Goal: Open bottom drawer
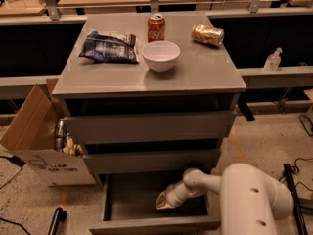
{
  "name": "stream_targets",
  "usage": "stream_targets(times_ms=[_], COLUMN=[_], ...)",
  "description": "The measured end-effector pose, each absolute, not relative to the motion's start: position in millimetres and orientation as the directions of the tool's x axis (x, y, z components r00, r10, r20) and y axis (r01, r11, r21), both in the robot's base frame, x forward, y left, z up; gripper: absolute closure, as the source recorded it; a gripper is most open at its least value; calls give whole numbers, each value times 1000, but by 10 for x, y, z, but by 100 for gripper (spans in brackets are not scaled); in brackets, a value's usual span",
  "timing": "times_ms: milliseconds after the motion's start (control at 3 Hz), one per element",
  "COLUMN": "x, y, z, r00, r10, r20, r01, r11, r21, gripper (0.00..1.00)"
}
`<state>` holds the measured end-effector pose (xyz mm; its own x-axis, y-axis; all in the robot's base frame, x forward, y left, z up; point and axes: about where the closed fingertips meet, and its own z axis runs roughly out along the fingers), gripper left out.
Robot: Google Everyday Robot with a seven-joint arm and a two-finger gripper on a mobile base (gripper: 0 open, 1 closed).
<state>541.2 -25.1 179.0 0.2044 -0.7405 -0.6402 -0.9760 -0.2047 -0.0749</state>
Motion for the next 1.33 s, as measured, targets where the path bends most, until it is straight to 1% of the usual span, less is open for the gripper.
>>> stream_targets(times_ms=[333, 667, 1000, 1333], x=[5484, 5266, 4899, 4663], y=[-130, -110, -174, -217], z=[1617, 1676, 1750, 1784], r00=[227, 172, 101, 54], r10=[-758, -751, -755, -757], r20=[-612, -638, -648, -651], r01=[-969, -968, -956, -940], r11=[-241, -250, -255, -258], r21=[-61, 33, 147, 222], gripper=[100, 100, 100, 100])
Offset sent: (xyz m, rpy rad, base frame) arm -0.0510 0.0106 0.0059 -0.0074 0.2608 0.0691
